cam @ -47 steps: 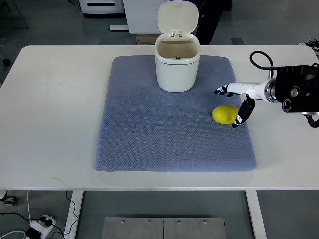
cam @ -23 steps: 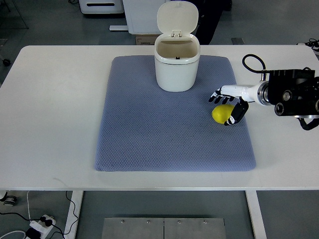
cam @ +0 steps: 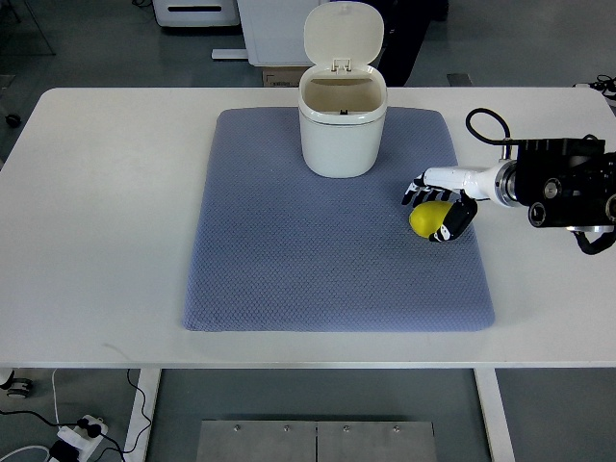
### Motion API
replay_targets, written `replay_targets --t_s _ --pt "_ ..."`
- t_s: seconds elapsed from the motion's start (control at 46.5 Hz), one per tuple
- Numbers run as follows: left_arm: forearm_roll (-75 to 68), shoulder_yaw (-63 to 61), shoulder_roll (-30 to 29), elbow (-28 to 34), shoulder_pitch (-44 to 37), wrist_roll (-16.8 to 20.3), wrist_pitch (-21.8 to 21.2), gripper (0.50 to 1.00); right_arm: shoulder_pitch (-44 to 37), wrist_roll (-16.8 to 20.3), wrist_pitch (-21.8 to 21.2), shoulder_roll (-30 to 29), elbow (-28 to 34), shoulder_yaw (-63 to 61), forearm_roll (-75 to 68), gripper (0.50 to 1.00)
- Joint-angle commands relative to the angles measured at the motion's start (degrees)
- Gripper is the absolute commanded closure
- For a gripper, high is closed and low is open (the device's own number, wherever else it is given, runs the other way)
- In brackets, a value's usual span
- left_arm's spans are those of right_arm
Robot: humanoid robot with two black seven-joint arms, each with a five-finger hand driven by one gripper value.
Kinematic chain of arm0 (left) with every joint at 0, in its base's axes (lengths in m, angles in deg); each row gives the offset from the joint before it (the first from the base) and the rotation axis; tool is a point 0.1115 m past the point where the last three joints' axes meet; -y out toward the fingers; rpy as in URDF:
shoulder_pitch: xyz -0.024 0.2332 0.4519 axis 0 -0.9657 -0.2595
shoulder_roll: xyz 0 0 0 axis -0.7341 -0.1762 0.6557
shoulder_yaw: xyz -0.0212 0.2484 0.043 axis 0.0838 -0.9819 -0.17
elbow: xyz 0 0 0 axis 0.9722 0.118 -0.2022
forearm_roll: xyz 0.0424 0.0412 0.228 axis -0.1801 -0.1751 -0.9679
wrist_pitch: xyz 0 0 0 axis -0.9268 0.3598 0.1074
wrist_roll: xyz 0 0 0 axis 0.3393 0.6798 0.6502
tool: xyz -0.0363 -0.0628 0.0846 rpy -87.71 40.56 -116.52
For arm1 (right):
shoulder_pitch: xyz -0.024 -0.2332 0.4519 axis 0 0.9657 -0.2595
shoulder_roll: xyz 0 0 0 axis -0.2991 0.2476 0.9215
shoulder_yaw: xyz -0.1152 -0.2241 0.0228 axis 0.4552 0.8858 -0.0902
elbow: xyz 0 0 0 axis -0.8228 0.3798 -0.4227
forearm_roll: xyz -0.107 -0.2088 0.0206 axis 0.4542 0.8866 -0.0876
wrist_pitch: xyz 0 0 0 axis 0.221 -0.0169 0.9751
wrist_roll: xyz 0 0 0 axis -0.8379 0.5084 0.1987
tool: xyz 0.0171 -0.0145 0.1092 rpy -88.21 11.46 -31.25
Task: Put lemon in trash with right hand
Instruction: 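Close the right hand fingers around the yellow lemon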
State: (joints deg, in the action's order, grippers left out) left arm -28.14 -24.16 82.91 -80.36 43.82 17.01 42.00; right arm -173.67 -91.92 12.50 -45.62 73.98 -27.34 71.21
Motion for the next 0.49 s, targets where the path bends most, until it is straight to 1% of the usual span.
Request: replay_targets --t_s 0.0,0.15,0.258,0.344,0.408,0.473 --pt "0.00 0.00 0.00 -0.03 0.00 0.00 0.00 0.500 0.27 -0.11 0.01 0.03 -0.33 0.02 0.00 0.718" --pt "0.00 0.00 0.00 0.05 0.00 0.00 0.00 0.500 1.15 -0.20 0.01 0.03 -0.86 0.20 0.08 0.724" --pt "0.00 0.00 0.00 -0.03 0.00 0.00 0.00 0.500 1.59 -0.90 0.01 0.11 -1.12 0.28 0.08 0.743" --pt "0.00 0.00 0.00 -0.03 0.00 0.00 0.00 0.500 1.76 -0.99 0.01 0.11 -1.47 0.29 0.08 0.776" --pt "0.00 0.00 0.00 -0.03 0.00 0.00 0.00 0.500 1.76 -1.08 0.01 0.20 -1.56 0.37 0.17 0.791" --pt "0.00 0.00 0.00 0.05 0.00 0.00 0.00 0.500 1.76 -1.34 0.01 0.20 -2.00 0.37 0.08 0.820"
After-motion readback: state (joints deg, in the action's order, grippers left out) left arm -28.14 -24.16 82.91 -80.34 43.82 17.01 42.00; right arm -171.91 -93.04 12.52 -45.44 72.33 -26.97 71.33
